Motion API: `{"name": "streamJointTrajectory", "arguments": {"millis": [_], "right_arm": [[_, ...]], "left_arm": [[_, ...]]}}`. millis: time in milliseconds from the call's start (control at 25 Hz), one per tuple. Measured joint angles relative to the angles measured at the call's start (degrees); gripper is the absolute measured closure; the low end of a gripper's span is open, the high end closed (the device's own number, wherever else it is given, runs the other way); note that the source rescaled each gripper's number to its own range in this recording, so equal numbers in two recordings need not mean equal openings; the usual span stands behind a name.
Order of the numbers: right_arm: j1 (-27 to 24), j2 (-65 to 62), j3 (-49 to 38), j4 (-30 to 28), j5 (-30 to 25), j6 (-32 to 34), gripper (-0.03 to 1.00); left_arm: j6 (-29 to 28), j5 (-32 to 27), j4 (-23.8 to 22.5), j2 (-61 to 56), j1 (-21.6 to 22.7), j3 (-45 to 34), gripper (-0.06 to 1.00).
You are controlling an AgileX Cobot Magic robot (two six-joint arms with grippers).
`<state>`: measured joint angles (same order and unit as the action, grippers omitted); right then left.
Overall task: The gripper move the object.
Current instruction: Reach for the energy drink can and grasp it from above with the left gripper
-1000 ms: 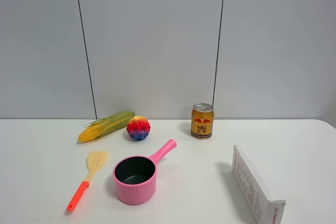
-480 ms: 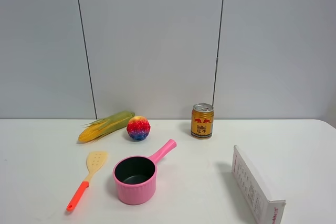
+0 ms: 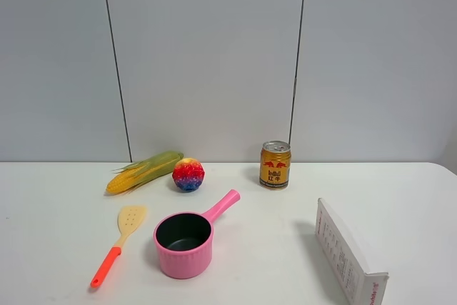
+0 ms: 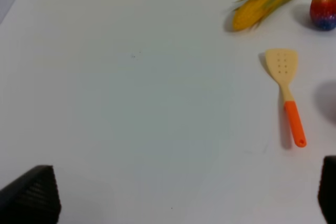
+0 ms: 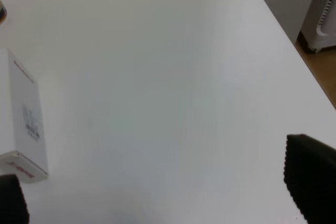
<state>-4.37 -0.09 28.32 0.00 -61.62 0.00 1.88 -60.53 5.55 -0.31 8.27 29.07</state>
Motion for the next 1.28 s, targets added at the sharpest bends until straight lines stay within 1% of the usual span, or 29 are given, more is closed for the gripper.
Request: {"name": "streamJointTrajectory", "arguments": {"millis": [200,280,400,480,600,760,920,1000,1120,1200,1280], "right_arm": [[0.0,0.0,0.0,0.0,0.0,0.0,-0.03],[0.0,0.0,0.0,0.0,0.0,0.0,-0.03],[0.0,0.0,0.0,0.0,0.0,0.0,-0.03],[0.0,0.0,0.0,0.0,0.0,0.0,-0.03],[0.0,0.0,0.0,0.0,0.0,0.0,-0.03],[0.0,0.0,0.0,0.0,0.0,0.0,-0.03],[0.0,0.0,0.0,0.0,0.0,0.0,-0.03],[0.0,0.0,0.0,0.0,0.0,0.0,-0.03],[0.0,0.0,0.0,0.0,0.0,0.0,-0.03],[0.0,0.0,0.0,0.0,0.0,0.0,-0.03],[0.0,0.0,0.0,0.0,0.0,0.0,-0.03]], "left_arm": [[0.0,0.0,0.0,0.1,0.0,0.0,-0.06],[0.0,0.0,0.9,2.1,0.0,0.0,-0.06],[0.0,0.5,4.6,8.5,0.0,0.1,-0.06],[0.0,2.1,7.2,14.3,0.0,0.7,-0.06],[0.0,3.8,9.5,24.6,0.0,3.7,-0.06],[0.0,4.8,10.3,36.8,0.0,11.1,-0.06],[0.0,4.9,10.5,48.5,0.0,20.4,-0.06],[0.0,5.1,10.4,54.7,-1.1,25.6,-0.06],[0.7,5.2,10.2,61.9,-4.8,33.1,-0.06],[1.5,6.5,9.9,66.3,-8.3,38.0,-0.06],[1.8,8.4,9.5,70.6,-12.7,43.0,-0.06]]}}
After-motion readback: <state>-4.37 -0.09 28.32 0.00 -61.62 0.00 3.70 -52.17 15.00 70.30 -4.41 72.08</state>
